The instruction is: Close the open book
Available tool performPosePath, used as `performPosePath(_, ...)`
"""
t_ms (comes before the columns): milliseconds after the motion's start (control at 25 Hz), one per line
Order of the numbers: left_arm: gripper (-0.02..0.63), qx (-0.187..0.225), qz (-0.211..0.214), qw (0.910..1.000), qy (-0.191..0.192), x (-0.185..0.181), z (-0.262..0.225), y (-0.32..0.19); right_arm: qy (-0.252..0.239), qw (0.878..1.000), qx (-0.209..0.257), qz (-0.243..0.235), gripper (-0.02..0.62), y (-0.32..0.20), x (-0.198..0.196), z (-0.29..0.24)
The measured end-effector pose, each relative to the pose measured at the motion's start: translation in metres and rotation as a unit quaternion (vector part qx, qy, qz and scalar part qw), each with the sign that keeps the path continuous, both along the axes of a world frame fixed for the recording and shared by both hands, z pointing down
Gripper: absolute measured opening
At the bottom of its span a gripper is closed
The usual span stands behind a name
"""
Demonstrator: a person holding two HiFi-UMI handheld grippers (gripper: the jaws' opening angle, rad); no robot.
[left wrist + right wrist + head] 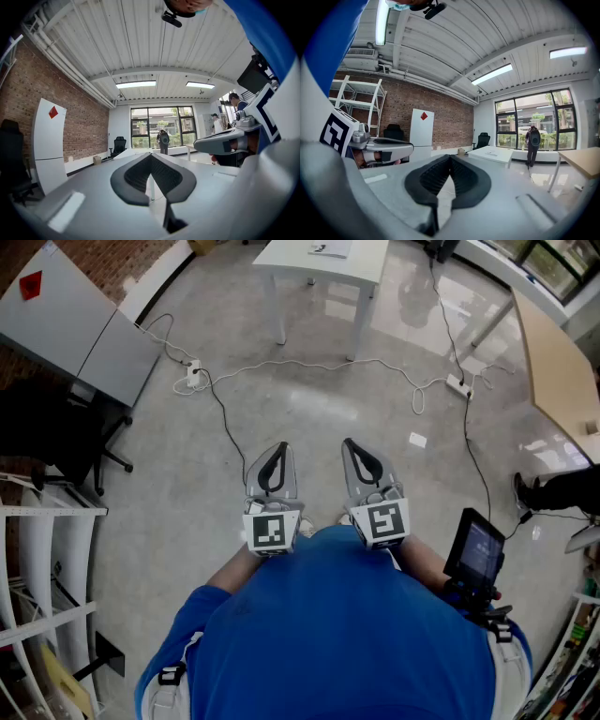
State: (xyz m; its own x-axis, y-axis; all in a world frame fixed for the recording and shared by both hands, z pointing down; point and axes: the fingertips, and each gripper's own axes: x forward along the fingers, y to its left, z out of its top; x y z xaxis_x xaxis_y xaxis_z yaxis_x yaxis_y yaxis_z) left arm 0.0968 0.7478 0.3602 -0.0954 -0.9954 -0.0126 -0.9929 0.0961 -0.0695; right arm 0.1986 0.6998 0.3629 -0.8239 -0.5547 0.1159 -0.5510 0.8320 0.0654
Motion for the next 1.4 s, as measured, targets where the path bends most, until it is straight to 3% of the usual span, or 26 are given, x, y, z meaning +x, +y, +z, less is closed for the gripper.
performPosePath(160,0.006,-0.006,-0.021,0.9998,0.003,-0.020,0.003,0.011,-0.005,1.000,0.008,-0.015,0.003,0.006,-0.018,0.002)
performPosePath(520,0.006,-0.017,-0.088,0.9959,0.016,-0.096,0.023,0.046,-0.005,0.997,0.005,-0.077,0.003,0.030,-0.101,0.012)
performPosePath(800,0.006,-0.035,-0.098,0.9942,0.028,-0.119,0.037,0.051,0.003,0.997,-0.010,-0.083,0.003,0.032,-0.124,0.024)
performPosePath(1080,0.006,-0.040,-0.079,0.9956,0.029,-0.134,0.043,-0.001,0.006,0.998,-0.019,-0.067,0.003,-0.016,-0.136,0.026)
performPosePath(1400,0.006,-0.032,-0.027,0.9991,0.011,-0.131,0.022,-0.114,-0.014,1.000,-0.014,-0.018,0.003,-0.115,-0.128,0.011)
